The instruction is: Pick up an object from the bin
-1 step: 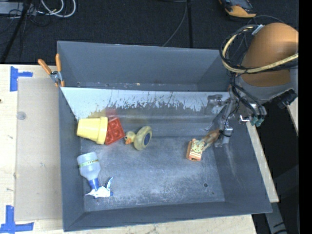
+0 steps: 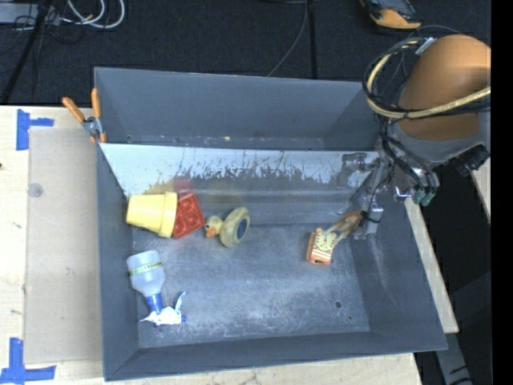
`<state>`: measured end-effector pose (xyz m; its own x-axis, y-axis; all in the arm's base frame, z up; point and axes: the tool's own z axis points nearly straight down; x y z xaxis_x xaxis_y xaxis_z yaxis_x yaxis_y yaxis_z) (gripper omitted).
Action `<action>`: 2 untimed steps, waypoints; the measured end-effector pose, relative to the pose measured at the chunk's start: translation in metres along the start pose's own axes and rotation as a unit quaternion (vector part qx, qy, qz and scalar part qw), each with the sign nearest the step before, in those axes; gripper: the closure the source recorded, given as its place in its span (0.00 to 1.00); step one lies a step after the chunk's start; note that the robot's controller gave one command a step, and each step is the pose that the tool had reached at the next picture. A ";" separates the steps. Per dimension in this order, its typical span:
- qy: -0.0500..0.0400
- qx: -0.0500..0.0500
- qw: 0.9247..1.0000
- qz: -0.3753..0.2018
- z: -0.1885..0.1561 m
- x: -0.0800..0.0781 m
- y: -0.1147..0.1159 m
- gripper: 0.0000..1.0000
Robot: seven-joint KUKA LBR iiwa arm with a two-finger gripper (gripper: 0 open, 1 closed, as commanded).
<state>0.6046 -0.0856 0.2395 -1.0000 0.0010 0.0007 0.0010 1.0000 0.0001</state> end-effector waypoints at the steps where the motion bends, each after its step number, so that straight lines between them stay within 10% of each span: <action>1: -0.001 0.000 1.000 -0.021 0.068 -0.002 -0.023 0.00; 2: 0.001 -0.001 0.991 -0.137 0.084 -0.005 -0.045 0.00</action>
Offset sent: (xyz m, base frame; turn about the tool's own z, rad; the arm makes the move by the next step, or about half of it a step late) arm 0.0071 -0.0526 -0.0795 -0.2886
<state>0.6100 -0.1308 0.1552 -0.9626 -0.2709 0.0025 -0.2708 0.9626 0.0021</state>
